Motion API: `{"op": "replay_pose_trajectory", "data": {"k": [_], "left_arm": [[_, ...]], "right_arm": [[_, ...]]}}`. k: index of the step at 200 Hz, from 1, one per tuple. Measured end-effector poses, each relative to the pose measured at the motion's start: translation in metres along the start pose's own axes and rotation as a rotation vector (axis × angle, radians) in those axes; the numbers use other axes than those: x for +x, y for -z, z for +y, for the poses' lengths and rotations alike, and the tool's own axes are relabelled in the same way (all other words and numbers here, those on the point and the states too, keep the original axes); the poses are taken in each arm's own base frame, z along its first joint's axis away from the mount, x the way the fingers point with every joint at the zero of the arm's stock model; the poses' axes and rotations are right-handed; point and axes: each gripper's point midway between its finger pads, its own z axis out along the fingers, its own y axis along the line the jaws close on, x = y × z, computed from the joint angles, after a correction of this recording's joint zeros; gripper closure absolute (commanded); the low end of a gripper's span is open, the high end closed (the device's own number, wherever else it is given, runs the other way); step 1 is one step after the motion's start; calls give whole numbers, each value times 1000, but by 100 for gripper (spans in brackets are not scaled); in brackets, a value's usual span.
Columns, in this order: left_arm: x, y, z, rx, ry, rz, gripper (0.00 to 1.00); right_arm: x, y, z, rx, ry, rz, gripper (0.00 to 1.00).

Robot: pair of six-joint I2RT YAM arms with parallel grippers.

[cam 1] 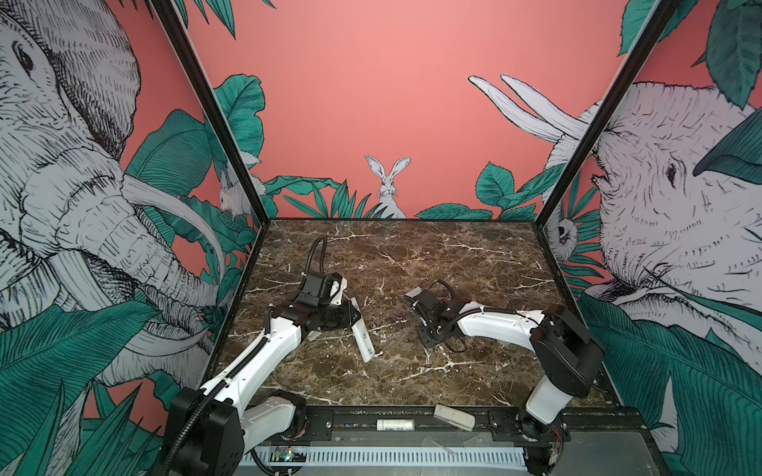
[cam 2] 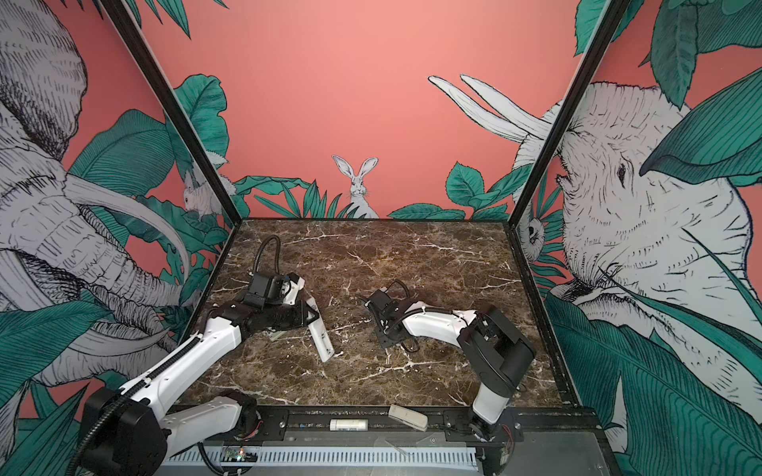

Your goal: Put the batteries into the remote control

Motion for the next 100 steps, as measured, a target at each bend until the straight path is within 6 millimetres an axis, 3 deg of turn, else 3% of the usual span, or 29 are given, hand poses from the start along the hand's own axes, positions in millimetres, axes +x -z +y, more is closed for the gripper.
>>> {"op": "replay_pose_trajectory", "data": {"k": [20,57,100], "left_arm": [[0,-1,0,2,2,5,100],[0,-1,0,4,1,5,100],[2,-1,0,5,0,2,100]], "right_arm": [[1,0,-2,2,11,6,68],[-1,-5,4,-21,80,23,82],[-10,-3,33,-115,269,18,86]]}}
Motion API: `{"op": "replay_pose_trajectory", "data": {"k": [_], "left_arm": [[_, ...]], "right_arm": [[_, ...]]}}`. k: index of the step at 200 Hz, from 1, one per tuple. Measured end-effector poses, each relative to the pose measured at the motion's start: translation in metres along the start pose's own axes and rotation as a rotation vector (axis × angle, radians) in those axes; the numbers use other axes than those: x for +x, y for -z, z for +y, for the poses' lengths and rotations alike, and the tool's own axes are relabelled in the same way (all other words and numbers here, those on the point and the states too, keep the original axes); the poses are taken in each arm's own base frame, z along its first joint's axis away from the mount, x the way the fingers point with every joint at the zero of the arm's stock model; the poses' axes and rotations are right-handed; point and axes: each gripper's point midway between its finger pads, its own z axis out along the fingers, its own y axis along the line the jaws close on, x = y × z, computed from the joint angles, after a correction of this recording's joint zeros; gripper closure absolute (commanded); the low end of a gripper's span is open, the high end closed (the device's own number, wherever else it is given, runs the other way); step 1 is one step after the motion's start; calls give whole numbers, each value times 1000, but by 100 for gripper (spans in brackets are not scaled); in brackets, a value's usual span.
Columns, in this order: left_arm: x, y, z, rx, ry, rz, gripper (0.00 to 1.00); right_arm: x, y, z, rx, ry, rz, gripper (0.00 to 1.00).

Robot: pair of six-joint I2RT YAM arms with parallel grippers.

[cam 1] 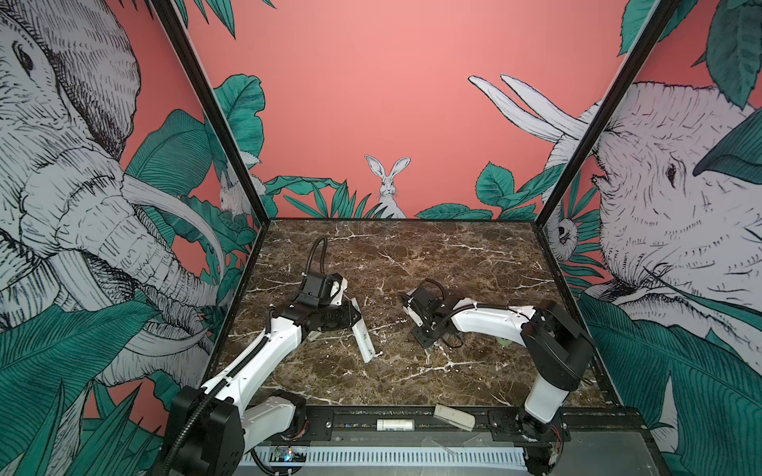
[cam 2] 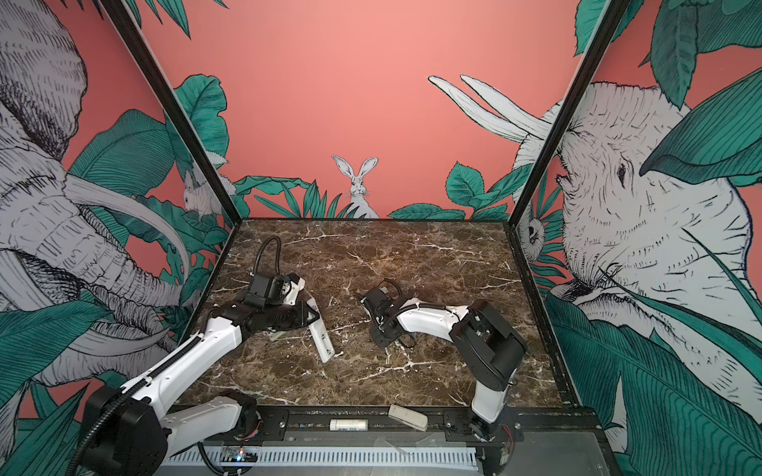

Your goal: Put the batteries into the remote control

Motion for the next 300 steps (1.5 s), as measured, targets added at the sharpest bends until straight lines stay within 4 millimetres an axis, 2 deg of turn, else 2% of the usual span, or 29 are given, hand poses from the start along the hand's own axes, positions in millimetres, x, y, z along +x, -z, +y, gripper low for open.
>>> {"op": "replay_pose_trajectory", "data": {"k": [25,42,56,73,89,114,145,167,185,218,246,270,300], "left_arm": [[1,2,0,2,-3,-6,100],[1,5,-2,5,-12,-19,100],[0,8,-2,6,-19,-28,100],[0,10,-3,8,-24,-34,100],[1,10,-2,6,-24,-33,100],[2,10,-2,6,-24,-32,100],[3,9,-1,5,-21,-27,100],[2,8,-1,6,-21,-26,100],[2,8,-1,8,-21,-27,100],[2,8,-1,9,-21,-27,100],[2,8,-1,7,-19,-28,100],[2,10,0,8,-18,-33,100],[1,13,0,7,-16,-41,100]], "right_arm": [[-16,2,37,-75,193,-20,87],[-19,2,61,-117,317,-15,87],[-13,1,76,-145,398,-1,85],[-3,0,80,-158,452,28,80],[4,-2,77,-154,467,49,72],[11,0,73,-146,469,57,65],[22,6,67,-126,442,58,61],[32,2,59,-90,409,82,60],[31,2,52,-64,380,79,60],[25,1,38,-23,321,65,60],[14,1,17,39,266,56,60],[0,-2,4,69,230,39,59],[-25,-7,-1,76,210,8,58]]}}
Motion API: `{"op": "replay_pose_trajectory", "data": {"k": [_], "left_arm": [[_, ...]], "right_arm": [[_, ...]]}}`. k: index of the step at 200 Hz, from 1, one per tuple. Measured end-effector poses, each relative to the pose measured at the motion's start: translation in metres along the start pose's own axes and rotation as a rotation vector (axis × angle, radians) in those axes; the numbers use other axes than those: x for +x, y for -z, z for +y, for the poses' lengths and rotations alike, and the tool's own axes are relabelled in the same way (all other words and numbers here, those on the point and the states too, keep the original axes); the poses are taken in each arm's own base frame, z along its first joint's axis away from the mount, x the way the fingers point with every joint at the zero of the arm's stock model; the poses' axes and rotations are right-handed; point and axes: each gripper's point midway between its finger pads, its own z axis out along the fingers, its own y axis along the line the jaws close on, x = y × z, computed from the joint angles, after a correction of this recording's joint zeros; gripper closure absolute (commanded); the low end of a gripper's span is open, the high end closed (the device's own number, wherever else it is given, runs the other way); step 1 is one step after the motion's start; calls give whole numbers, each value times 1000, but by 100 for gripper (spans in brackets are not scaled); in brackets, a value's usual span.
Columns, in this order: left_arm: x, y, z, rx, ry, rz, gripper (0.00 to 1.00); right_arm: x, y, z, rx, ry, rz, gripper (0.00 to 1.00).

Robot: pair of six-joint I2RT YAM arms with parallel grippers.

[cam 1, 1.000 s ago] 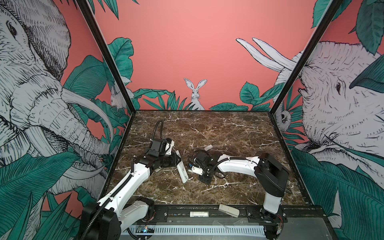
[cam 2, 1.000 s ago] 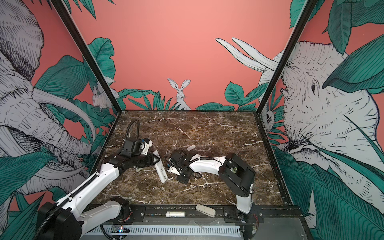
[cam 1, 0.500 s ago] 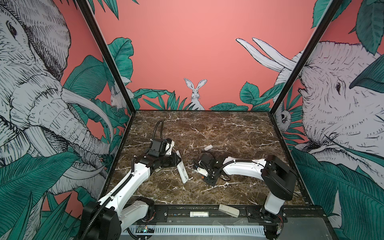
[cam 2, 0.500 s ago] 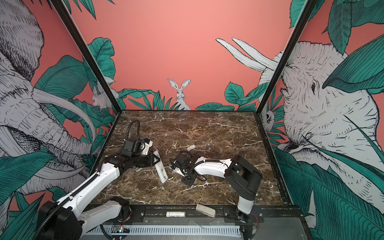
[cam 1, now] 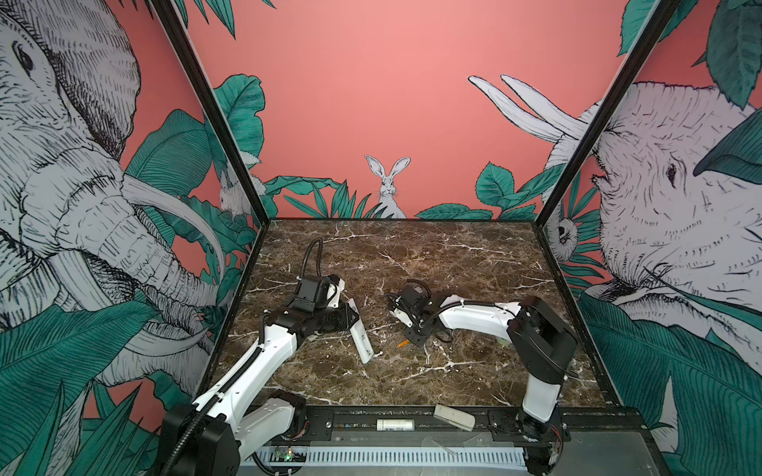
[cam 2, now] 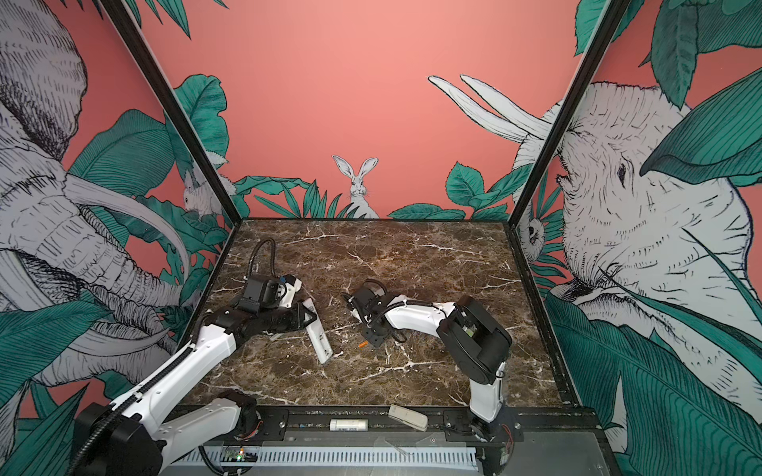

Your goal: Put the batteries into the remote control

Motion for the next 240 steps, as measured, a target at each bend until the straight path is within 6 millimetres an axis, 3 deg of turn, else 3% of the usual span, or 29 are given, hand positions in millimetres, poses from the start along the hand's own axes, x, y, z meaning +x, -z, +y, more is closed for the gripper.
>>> {"op": "replay_pose_trajectory", "data": {"k": [47,99,114,133,154,204,240], "left_arm": [[-2,7,0,2,-3,-24,100],[-1,7,4,-2,4,-24,100],[-2,7,4,-1,4,-24,100],[-2,8,5,1,6,-24,100],[-1,7,5,4,9,-20,100],[0,8,6,6,12,-21,100],[0,8,5,8,13,-20,100]], "right_arm": [[-33,-7,3,-30,-13,-53,58],[-71,11,8,-71,-27,-148,57],[-77,12,11,-80,-23,-157,64],[-77,4,17,-103,-14,-145,76],[-72,-5,27,-144,-6,-124,84],[-70,-10,43,-231,-12,-116,88],[-52,-9,56,-269,-12,-111,89]]}}
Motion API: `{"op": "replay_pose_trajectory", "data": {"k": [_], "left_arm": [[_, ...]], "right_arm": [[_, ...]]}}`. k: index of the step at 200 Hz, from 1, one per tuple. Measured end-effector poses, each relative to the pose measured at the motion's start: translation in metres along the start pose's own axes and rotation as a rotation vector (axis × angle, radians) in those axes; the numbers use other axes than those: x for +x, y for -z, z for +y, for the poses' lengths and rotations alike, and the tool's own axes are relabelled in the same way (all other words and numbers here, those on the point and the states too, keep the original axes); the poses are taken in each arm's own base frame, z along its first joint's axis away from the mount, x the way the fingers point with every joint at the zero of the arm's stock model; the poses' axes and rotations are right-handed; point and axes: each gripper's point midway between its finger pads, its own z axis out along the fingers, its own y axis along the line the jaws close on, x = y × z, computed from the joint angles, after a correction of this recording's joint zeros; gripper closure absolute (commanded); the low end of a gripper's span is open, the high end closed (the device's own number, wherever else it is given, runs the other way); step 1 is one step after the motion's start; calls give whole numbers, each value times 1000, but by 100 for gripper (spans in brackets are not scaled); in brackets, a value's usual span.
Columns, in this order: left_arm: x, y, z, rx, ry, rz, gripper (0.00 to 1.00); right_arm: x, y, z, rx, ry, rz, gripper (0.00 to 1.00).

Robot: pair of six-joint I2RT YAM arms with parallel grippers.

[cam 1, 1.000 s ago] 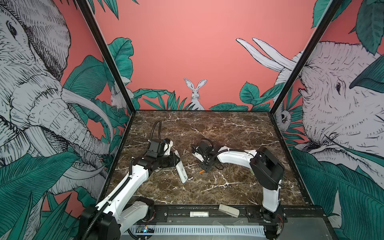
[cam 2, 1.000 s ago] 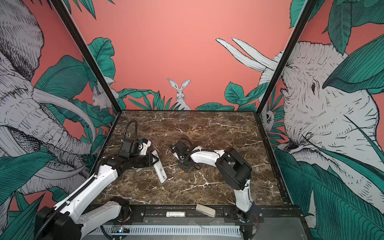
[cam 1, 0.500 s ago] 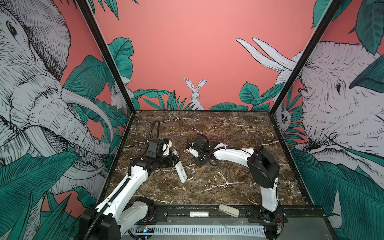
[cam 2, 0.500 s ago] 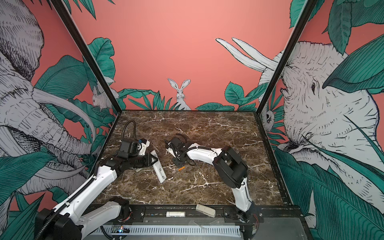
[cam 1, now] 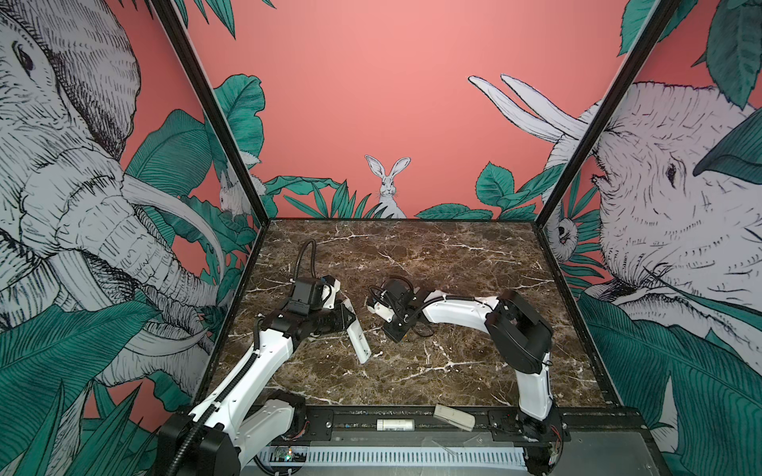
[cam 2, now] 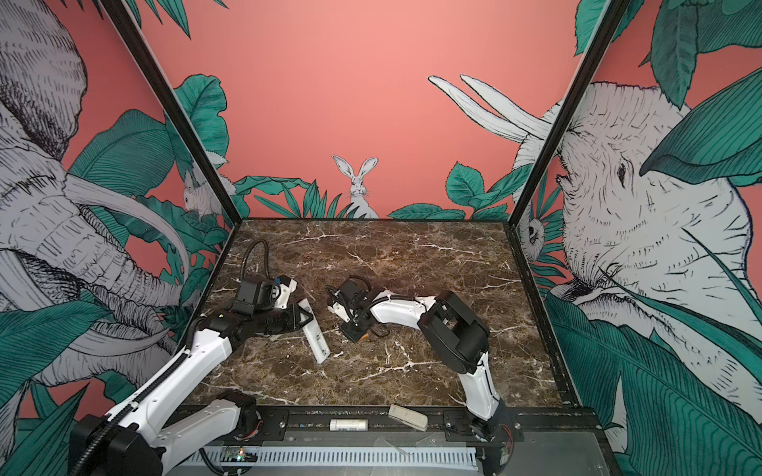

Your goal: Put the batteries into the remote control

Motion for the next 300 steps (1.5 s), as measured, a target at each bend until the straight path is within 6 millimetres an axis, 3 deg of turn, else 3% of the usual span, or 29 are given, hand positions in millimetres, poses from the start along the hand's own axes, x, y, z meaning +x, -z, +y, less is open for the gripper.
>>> {"op": "replay_pose_trajectory", "data": {"k": [41,80,106,147,191,224,249,300], "left_arm": [[0,-5,1,4,6,14,100],[-1,-8,-1,17,6,18,100],[-1,-8,-1,19,7,19,100],[-4,-8,-3,26,3,9,100],[-5,-10,-4,39,5,8,100],[-4,-12,-5,45,8,13,100],[-4,-12,-5,50,8,15,100],[0,-12,-4,48,12,19,100]], "right_arm": [[38,13,4,6,-17,39,90],[66,26,-8,42,-59,73,83],[82,42,-18,91,-102,82,66],[90,71,-33,201,-225,35,48],[140,87,-58,354,-445,58,39],[188,92,-74,416,-599,91,39],[209,91,-77,427,-671,109,46],[202,86,-80,398,-722,59,76]]}}
